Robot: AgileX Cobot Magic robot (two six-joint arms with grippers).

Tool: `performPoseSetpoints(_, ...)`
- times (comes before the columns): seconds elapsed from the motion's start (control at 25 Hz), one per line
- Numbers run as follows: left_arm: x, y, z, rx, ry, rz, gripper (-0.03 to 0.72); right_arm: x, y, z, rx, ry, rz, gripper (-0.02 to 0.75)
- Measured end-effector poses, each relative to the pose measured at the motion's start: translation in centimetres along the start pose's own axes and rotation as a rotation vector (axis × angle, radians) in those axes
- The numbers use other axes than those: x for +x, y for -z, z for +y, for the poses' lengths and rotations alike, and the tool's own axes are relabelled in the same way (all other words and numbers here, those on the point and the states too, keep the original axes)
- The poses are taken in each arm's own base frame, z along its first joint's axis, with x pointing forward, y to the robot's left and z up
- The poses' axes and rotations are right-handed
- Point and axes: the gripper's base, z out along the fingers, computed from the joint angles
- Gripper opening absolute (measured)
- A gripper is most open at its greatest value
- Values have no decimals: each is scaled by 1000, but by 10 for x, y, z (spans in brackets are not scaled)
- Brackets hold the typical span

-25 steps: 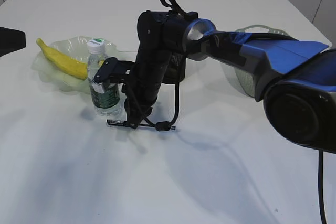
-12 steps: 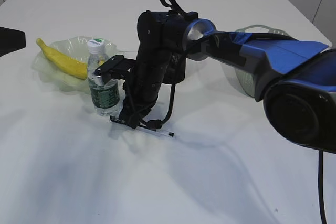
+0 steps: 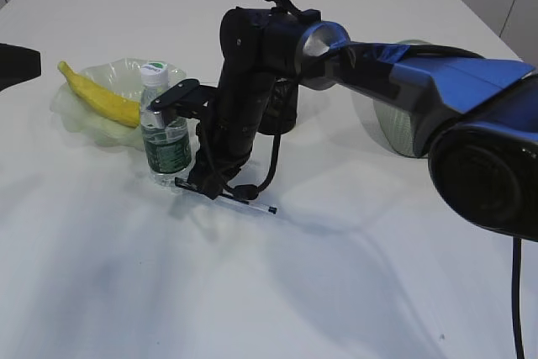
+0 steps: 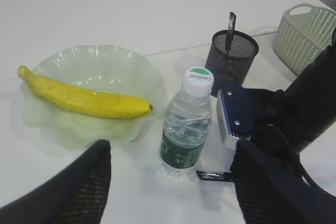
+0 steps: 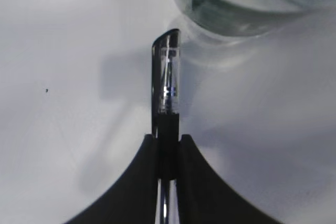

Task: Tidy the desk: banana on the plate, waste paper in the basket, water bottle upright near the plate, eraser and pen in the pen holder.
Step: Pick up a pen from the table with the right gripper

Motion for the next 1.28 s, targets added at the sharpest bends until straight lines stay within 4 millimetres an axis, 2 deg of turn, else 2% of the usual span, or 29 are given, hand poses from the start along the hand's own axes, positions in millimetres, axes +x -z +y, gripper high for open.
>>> performPoseSetpoints(0.28,0,0,0,0,0,0,513,-2,9,1,8,-47,-15,43)
performPoseSetpoints(0.56,0,0,0,0,0,0,513,-3,32,4,55,-30,-20,43)
performPoseSetpoints(0.88,0,0,0,0,0,0,512,14,33,11,27,-48,41,42)
performPoseSetpoints(1.04,0,0,0,0,0,0,512,22,47,9,28,-70,41,42)
performPoseSetpoints(1.28,0,0,0,0,0,0,512,50,74,-7,12,-164,24,42)
